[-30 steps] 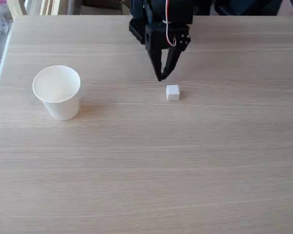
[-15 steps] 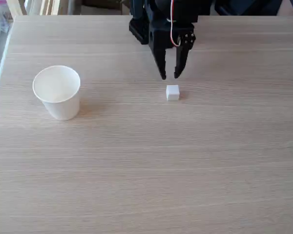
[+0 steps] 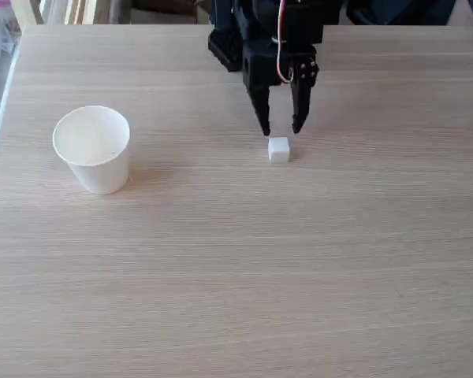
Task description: Grasp a block and put it in the bin.
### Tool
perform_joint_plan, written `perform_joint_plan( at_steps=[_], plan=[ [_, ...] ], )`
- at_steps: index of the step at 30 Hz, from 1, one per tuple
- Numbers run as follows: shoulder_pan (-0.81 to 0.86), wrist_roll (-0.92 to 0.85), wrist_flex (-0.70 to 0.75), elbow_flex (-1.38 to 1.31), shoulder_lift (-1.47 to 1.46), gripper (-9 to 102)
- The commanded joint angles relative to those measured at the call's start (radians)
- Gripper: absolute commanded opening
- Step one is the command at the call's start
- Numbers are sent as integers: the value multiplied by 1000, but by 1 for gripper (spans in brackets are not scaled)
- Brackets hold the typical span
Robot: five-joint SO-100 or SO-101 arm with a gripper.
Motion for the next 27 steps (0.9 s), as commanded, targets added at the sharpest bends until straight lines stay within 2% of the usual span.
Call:
perform_joint_plan(
  at_steps=[1,15,27],
  plan=[
    [11,-9,-23,-37,-21,25],
    [32,-51,-163,37,-86,25],
    [25,-51,-213,63,-117,25]
  ],
)
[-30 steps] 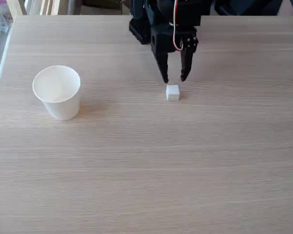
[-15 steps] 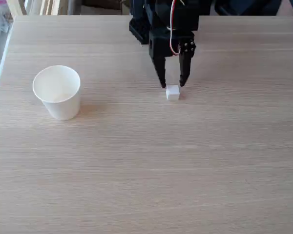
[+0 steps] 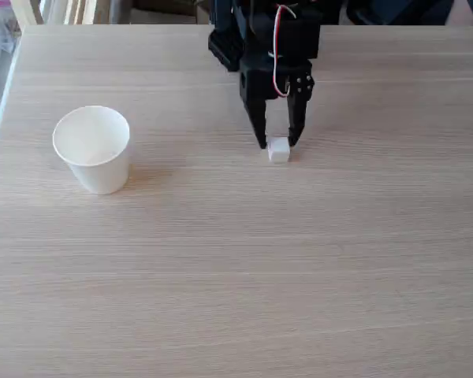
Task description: Grasp a block and put it in the bin.
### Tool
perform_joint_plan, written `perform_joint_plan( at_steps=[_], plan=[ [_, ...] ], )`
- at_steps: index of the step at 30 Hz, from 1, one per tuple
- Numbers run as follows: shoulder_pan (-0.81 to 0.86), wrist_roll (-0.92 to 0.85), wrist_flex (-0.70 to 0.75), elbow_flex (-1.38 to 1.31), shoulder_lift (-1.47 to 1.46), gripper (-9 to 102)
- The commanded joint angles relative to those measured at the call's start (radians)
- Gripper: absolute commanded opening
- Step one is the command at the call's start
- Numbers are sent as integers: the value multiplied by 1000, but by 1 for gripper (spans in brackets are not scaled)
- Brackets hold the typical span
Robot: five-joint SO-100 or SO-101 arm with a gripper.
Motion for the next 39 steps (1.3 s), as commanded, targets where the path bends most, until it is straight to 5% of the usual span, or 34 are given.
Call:
perform_joint_plan(
  at_steps=[1,32,39],
  plan=[
    [2,-5,-18,-3,-11,25],
    [20,-104,-94,80,87,9],
    [71,-241,-155,103,213,8]
  ],
)
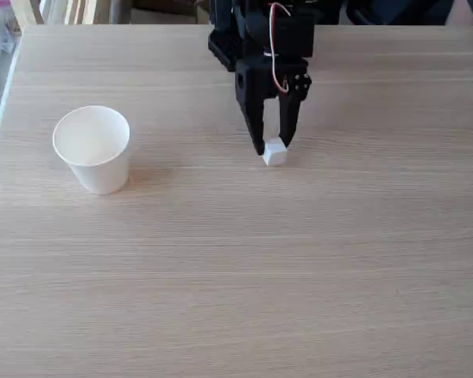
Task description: Grasp a block and put it in the bin.
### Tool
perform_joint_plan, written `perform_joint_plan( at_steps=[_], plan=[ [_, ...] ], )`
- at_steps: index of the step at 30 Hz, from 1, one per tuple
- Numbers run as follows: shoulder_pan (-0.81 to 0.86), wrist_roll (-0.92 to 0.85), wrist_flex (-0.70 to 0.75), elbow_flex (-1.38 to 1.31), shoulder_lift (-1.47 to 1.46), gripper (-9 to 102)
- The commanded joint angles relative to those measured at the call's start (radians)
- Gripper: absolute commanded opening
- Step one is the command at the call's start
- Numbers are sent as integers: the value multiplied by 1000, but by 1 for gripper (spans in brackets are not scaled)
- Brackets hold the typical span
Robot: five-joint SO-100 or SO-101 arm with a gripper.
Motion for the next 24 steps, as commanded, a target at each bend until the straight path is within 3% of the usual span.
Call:
perform_joint_plan(
  at_steps=[1,9,24],
  plan=[
    [34,-71,-52,8,67,8],
    [117,-110,-137,60,259,8],
    [508,-100,-222,41,337,7]
  ],
)
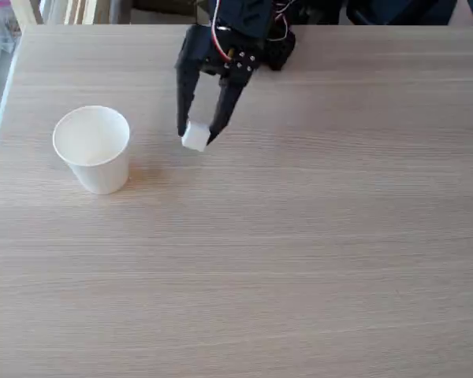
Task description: Grasp a block and put it in the bin.
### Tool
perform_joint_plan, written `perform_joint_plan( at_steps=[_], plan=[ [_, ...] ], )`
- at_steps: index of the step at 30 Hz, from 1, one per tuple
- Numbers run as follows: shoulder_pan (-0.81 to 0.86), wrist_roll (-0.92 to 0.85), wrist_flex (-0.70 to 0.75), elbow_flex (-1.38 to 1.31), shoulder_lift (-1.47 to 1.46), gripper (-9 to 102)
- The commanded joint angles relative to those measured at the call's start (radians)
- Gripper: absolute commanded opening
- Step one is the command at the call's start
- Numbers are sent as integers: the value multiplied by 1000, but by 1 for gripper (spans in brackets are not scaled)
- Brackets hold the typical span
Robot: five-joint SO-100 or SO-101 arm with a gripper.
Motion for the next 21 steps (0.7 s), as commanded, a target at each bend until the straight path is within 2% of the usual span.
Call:
perform_joint_plan(
  at_steps=[1,8,21],
  plan=[
    [69,3,-31,-49,-2,7],
    [167,-6,-58,-138,-80,7],
    [195,6,-150,-356,-413,7]
  ],
)
